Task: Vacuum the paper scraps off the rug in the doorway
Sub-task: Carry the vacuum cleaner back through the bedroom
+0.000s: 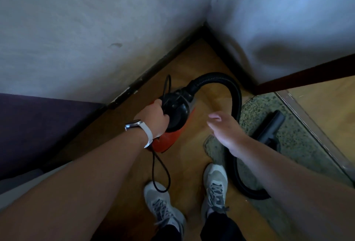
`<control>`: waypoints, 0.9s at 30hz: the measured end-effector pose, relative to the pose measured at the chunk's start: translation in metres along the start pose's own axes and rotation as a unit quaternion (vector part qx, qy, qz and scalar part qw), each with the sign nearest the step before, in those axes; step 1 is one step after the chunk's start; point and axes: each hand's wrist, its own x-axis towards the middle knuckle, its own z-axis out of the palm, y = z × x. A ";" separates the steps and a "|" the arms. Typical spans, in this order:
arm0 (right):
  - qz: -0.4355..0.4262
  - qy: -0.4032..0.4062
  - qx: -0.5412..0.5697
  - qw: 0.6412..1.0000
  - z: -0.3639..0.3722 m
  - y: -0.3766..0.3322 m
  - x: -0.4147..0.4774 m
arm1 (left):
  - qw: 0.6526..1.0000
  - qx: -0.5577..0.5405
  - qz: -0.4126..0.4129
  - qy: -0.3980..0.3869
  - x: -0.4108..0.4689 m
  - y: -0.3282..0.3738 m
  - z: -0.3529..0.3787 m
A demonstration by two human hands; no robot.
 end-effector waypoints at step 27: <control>0.068 0.202 -0.141 0.967 -0.016 0.188 0.164 | 0.978 -0.104 0.039 0.178 0.054 -0.006 0.076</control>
